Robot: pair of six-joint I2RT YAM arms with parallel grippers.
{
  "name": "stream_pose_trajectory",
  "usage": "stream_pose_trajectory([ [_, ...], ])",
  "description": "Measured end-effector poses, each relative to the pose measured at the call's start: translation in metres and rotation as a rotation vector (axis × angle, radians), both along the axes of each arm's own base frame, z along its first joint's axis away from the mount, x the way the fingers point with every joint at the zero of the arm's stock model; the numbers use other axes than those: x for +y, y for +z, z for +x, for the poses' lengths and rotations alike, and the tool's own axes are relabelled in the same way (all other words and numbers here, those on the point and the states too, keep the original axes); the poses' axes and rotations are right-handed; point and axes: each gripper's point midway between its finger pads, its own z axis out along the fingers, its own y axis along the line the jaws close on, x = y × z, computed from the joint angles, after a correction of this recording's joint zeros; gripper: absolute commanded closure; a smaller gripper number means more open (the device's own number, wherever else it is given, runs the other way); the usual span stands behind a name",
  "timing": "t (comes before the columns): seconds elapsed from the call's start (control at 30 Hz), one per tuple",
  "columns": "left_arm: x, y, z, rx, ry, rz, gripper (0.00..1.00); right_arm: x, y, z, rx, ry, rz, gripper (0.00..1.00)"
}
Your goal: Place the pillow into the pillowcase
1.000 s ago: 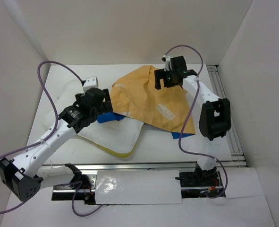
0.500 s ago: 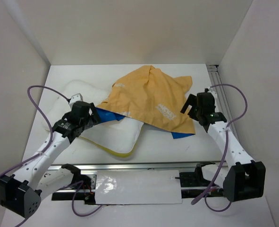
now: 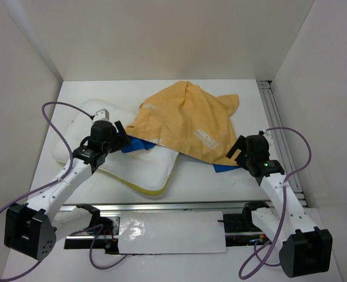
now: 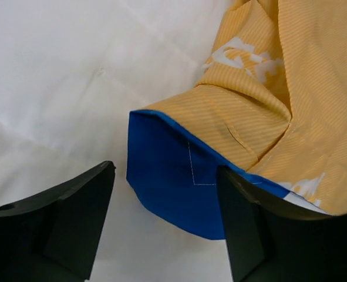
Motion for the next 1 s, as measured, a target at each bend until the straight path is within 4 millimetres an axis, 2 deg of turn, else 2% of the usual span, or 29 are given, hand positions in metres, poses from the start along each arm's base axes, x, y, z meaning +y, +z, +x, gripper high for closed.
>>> stream_pose_trajectory([
  [0.07,-0.002,-0.002,0.005,-0.003,-0.004,-0.001,0.28,0.000,-0.011,-0.006,0.043,-0.002,0.004,0.00],
  [0.1,-0.004,-0.005,0.006,0.003,-0.008,0.002,0.38,0.000,-0.016,-0.008,0.062,-0.006,0.005,0.00],
  [0.2,-0.007,-0.014,0.008,0.025,-0.021,0.016,0.52,0.001,-0.029,-0.012,0.109,-0.022,0.014,0.00],
  [0.37,-0.015,-0.017,0.010,0.028,-0.054,0.030,0.52,-0.003,-0.048,-0.021,0.156,-0.065,0.019,0.00],
  [0.47,-0.018,-0.012,0.015,0.015,-0.060,0.032,0.53,-0.004,-0.058,-0.025,0.181,-0.082,0.018,0.00],
  [0.57,-0.020,-0.005,0.022,-0.006,-0.069,0.041,0.81,-0.005,-0.064,-0.022,0.196,-0.089,0.012,0.00],
  [0.6,-0.021,-0.003,0.024,-0.012,-0.072,0.044,1.00,-0.006,-0.066,-0.022,0.202,-0.093,0.008,0.00],
  [0.83,-0.027,0.009,0.028,-0.047,-0.102,0.071,1.00,-0.011,-0.082,-0.008,0.220,-0.122,-0.006,0.00],
  [0.9,-0.029,0.016,0.026,-0.068,-0.113,0.078,1.00,-0.012,-0.082,0.000,0.197,-0.131,-0.009,0.04],
  [1.0,-0.028,0.039,0.024,-0.129,-0.116,0.067,1.00,-0.013,-0.081,0.014,0.159,-0.134,-0.008,0.17],
])
